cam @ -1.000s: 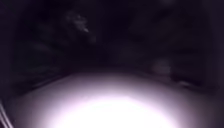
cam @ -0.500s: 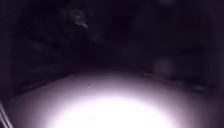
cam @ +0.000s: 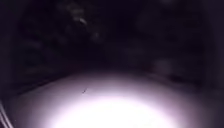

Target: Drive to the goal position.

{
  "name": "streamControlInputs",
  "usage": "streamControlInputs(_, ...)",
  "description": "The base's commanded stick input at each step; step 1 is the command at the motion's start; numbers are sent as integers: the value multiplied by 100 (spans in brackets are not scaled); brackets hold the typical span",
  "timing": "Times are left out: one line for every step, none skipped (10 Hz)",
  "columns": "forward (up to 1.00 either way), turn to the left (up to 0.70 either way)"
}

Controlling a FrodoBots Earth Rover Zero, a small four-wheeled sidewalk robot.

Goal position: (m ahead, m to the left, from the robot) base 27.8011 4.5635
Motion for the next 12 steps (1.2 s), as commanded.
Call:
streamControlInputs(100,0)
streamControlInputs(100,0)
streamControlInputs(100,0)
streamControlInputs(100,0)
streamControlInputs(100,0)
streamControlInputs(100,0)
streamControlInputs(100,0)
streamControlInputs(100,0)
streamControlInputs(100,0)
streamControlInputs(100,0)
streamControlInputs(100,0)
streamControlInputs(100,0)
